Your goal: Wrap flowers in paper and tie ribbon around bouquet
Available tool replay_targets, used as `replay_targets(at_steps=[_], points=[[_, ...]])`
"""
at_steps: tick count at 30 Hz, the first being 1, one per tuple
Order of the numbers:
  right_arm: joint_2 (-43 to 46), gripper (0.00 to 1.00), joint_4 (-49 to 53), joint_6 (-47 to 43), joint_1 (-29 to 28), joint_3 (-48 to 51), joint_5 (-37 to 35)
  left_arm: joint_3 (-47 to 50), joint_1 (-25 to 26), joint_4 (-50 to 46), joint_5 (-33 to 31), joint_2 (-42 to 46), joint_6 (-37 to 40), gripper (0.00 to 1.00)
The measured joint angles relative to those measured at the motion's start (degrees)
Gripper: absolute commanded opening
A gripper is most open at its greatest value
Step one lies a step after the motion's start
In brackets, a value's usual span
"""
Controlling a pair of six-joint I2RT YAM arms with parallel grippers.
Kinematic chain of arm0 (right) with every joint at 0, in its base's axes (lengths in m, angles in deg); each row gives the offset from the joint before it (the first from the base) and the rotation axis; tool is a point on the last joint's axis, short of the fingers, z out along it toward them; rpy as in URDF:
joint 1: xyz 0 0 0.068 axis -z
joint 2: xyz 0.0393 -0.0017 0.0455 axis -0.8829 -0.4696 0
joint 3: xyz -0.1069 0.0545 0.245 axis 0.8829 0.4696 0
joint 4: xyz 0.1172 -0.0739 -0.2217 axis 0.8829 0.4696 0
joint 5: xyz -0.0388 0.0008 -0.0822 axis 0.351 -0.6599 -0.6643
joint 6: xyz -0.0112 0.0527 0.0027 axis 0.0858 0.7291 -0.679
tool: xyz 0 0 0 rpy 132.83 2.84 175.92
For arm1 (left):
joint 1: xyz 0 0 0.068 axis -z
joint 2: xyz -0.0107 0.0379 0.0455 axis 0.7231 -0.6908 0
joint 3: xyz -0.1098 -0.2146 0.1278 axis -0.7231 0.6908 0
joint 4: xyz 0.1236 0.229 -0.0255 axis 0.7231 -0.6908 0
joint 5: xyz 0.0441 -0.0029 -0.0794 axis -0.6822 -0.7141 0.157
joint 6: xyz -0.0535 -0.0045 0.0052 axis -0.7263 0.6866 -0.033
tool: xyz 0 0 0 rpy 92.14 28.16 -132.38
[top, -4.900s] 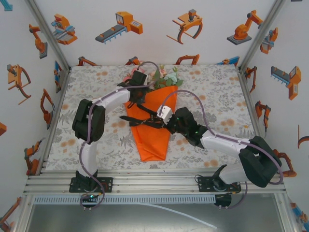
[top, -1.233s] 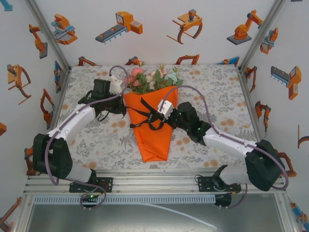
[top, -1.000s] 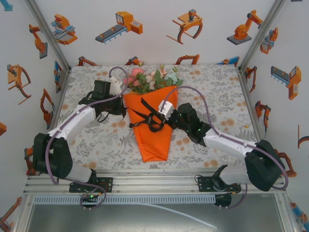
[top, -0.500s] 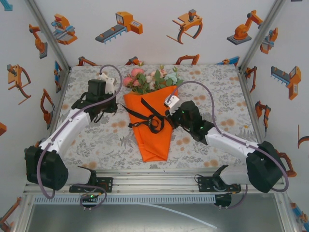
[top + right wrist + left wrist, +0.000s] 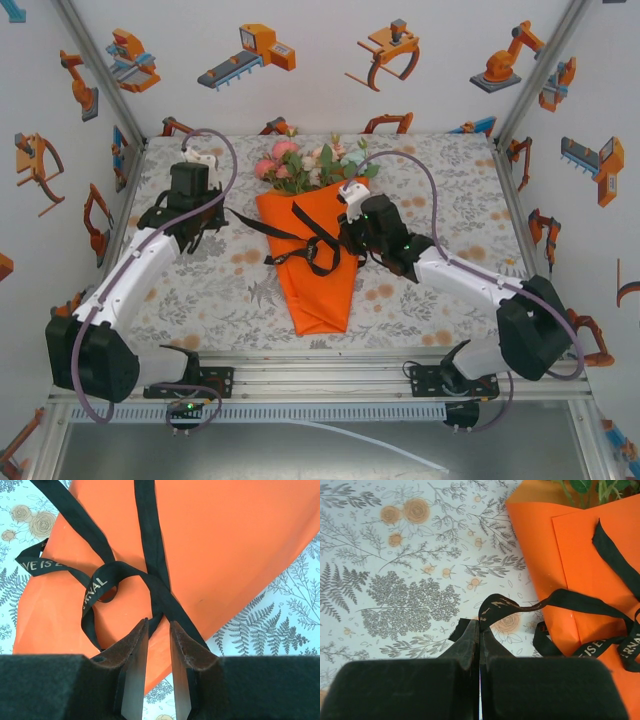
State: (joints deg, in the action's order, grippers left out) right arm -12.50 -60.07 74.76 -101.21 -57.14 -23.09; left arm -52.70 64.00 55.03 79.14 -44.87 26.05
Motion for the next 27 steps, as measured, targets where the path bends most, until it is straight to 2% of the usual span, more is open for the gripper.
replay_targets(at_steps=[3,6,13,19,27], points=[[-0.52,0.26,1.4,1.77,0.0,-0.59,0.0,-0.07,-0.02,0.0,1.01,-1.57,-0.22,0.0],[-1.49,0.25,2.69,4.76,0.0,-1.49,0.74,-0.11,-0.07,0.02,4.61,-2.99,-0.2,0.0],[-4.87,0.24,1.73,16.24,0.0,-2.29,4.85,-0.81,-0.07,0.15,10.91,-6.86,-0.66,0.0],[-9.92,0.29,-1.68,24.41,-1.01,-2.29,6.16,-0.92,-0.07,0.15,12.09,-7.43,-0.85,0.0],[-14.64,0.29,-2.69,27.34,-1.27,-3.82,6.08,-1.38,-0.07,0.07,12.13,-7.43,-0.85,0.0]])
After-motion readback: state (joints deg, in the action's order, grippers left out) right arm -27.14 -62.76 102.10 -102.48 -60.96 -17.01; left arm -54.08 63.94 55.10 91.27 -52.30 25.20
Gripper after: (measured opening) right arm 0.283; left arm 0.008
